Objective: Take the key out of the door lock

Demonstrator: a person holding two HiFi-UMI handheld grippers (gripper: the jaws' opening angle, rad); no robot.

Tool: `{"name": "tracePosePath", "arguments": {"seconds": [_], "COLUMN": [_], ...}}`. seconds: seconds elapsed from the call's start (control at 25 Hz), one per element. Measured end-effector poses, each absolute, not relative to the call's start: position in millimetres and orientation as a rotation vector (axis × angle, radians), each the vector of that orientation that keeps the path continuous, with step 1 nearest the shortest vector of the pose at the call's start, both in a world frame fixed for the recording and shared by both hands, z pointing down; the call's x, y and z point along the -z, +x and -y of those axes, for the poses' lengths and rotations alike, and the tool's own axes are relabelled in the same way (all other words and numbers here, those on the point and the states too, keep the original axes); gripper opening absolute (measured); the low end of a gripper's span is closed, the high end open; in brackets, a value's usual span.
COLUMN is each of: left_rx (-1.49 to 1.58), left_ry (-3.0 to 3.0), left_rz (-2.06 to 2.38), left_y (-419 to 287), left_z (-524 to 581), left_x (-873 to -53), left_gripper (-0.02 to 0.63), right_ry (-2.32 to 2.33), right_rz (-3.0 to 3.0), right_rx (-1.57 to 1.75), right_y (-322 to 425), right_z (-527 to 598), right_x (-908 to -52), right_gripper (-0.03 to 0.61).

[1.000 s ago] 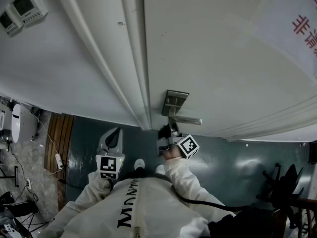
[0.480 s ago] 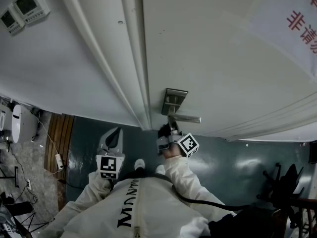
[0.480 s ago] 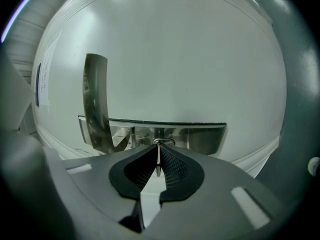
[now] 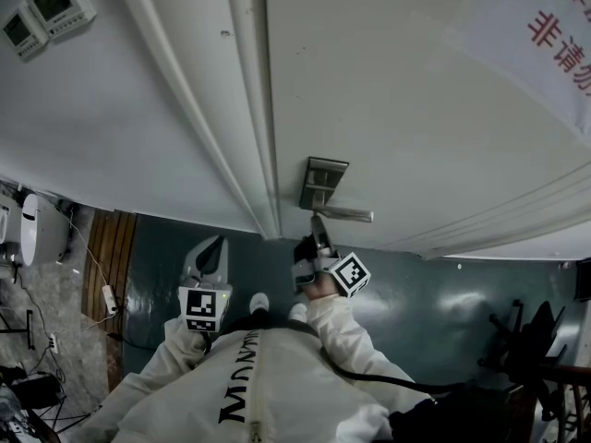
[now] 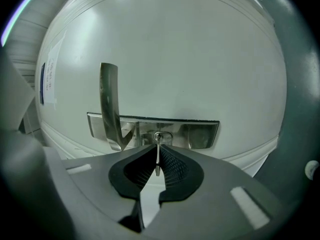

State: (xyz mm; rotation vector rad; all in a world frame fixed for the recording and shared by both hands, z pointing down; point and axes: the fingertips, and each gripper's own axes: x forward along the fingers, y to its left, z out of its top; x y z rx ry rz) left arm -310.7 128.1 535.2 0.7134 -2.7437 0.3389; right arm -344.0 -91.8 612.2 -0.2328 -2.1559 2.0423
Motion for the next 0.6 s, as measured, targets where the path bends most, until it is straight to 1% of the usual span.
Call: {"name": "tracePosePath", "arguments": {"seconds": [0.24, 0.44, 0.6], "left_rx": [-0.336, -0.336, -0.333], "left_ry": [0.768, 0.824, 0.863], "left_rz": [2.742, 2.736, 2.728], "left_y": [-306, -305, -304], "left_z": [-116, -102, -91], "left_x": [-534, -535, -535], "left_gripper": [0.000, 0.000, 0.000], "right_ry": [-0.249, -0.197, -0.265], "right_rz": [2.202, 2.297, 2.431], "right_rx": [-1.960, -1.757, -1.582], "right_y": [-321, -301, -297], "right_z": [90, 96, 97], "right_x": [-610, -610, -595], "right_gripper": [0.021, 0.021, 0.021]}}
